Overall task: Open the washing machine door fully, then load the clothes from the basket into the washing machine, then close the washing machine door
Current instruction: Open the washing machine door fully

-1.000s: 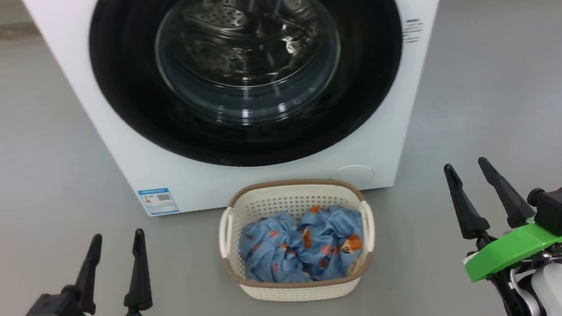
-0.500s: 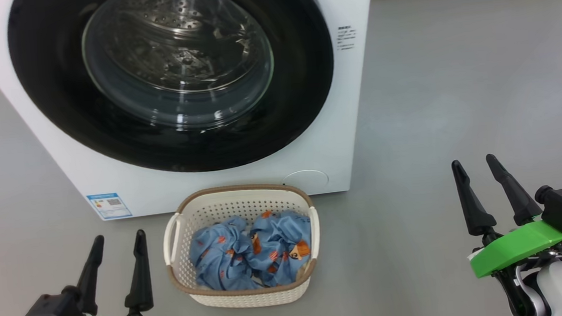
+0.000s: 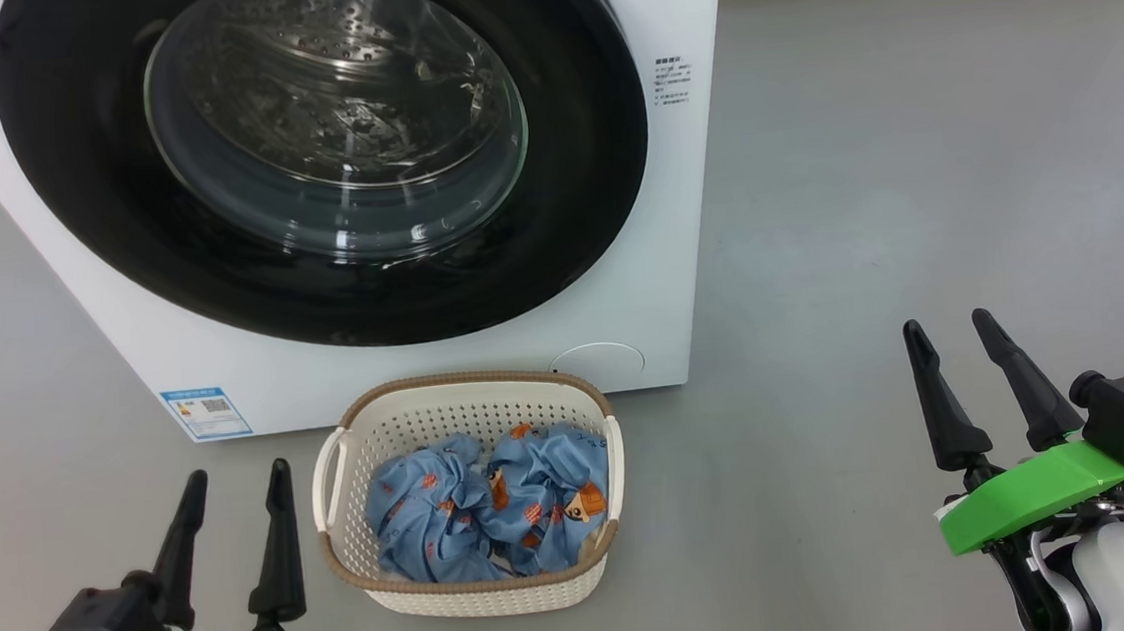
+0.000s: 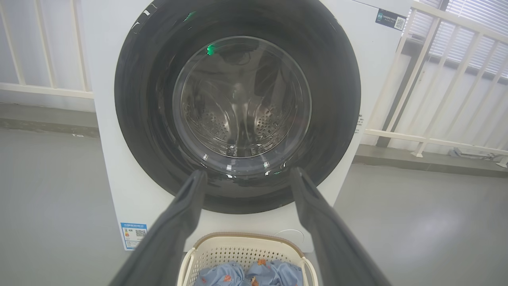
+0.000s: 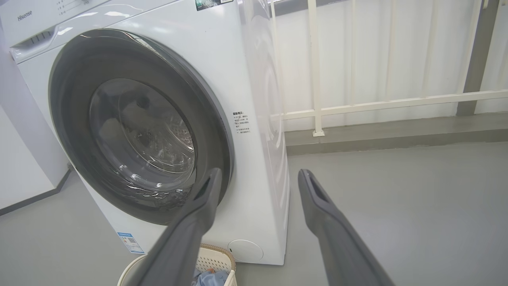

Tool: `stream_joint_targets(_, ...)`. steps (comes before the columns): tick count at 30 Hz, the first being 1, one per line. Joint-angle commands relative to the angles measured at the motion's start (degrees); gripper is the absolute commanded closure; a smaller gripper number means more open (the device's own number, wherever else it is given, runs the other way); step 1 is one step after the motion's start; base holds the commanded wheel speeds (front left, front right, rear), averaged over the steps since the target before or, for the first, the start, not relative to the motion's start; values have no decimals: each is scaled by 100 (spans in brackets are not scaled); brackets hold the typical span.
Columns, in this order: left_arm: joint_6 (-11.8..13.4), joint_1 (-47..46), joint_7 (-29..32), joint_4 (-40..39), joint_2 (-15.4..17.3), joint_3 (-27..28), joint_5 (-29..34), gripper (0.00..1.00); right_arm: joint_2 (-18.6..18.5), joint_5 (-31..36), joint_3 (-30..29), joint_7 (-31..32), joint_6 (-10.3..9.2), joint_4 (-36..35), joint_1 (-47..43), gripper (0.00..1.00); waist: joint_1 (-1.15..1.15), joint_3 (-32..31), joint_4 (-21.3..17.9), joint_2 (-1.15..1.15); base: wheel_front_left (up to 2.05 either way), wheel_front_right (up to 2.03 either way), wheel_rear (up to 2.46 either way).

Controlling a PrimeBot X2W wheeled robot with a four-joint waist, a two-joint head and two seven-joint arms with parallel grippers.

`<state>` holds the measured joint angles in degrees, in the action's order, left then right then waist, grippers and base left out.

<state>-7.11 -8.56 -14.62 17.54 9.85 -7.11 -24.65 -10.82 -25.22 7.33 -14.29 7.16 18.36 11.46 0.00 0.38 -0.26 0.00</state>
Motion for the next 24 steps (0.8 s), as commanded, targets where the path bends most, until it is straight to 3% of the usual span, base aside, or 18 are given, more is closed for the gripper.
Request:
stream_joint_targets(1,-3,-266,-37,-124,137,192,14,0,-39,-2,109,-71,33,-115,218,0,0,-2,2,0,0,0,0)
stream_joint_targets(24,14,-212,-38,-351,-64,481,120,0,-12,9,70,-71,33,-143,196,0,0,57,38,0,0,0,0)
